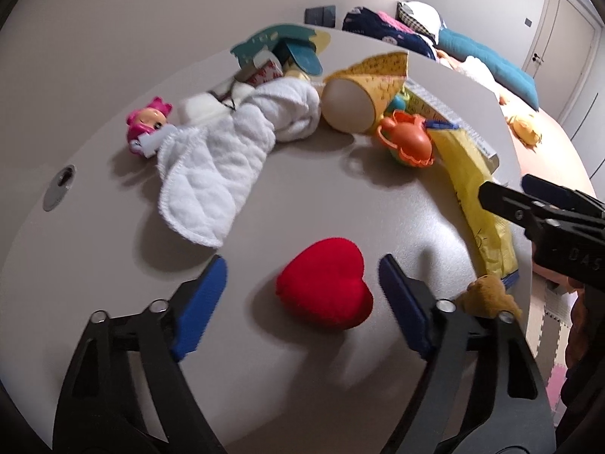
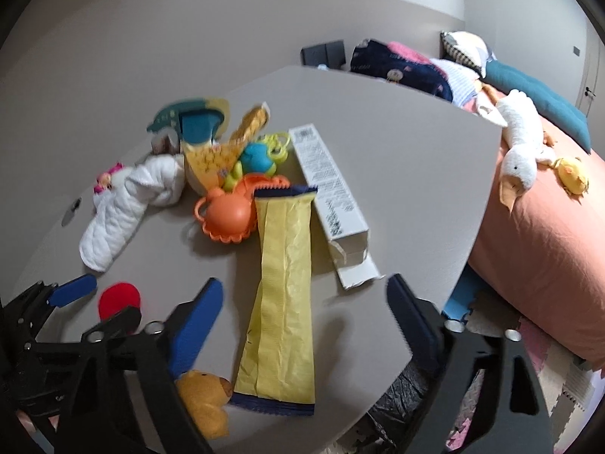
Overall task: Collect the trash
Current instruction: 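Grasp the red heart plush with the left tool while the right tool grasps the yellow wrapper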
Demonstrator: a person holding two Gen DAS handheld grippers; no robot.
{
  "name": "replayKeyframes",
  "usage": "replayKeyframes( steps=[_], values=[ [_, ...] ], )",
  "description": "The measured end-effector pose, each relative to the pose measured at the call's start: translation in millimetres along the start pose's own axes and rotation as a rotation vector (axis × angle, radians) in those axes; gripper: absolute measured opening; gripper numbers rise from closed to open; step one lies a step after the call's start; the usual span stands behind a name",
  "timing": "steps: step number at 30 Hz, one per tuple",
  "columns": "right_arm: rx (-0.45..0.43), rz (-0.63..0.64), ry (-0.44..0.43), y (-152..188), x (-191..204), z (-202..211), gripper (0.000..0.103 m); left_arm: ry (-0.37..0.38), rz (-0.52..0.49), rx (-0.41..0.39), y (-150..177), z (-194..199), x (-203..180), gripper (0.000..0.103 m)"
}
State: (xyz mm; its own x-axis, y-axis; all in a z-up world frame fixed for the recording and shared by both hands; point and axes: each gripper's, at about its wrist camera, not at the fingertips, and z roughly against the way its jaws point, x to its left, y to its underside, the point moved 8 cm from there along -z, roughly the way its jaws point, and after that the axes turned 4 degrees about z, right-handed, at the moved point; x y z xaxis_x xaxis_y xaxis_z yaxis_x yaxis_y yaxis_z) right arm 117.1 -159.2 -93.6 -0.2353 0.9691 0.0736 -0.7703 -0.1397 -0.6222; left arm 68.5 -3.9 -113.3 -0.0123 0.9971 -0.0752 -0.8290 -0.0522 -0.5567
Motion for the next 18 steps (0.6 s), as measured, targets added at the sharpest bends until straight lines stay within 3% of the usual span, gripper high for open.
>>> replayKeyframes(
  steps=[3, 8, 12, 18],
  values=[
    [0.025, 0.003, -0.012, 4, 4, -9, 0.063, 0.001, 0.004, -0.011, 0, -2, 1, 0.058],
    [0.041, 0.034, -0.023, 10, 12, -17, 0.049, -0.006, -0.020, -0.025, 1, -2, -2, 0.048],
    [0.034, 0.018, -0.054, 11, 13, -17, 0.022, -0.011, -0.021, -0.037, 1, -2, -4, 0.045],
    [0.020, -0.019, -0.095, 12, 8, -8, 0.019, -0.005, -0.018, -0.060, 0, 6, -7, 0.045]
  ],
)
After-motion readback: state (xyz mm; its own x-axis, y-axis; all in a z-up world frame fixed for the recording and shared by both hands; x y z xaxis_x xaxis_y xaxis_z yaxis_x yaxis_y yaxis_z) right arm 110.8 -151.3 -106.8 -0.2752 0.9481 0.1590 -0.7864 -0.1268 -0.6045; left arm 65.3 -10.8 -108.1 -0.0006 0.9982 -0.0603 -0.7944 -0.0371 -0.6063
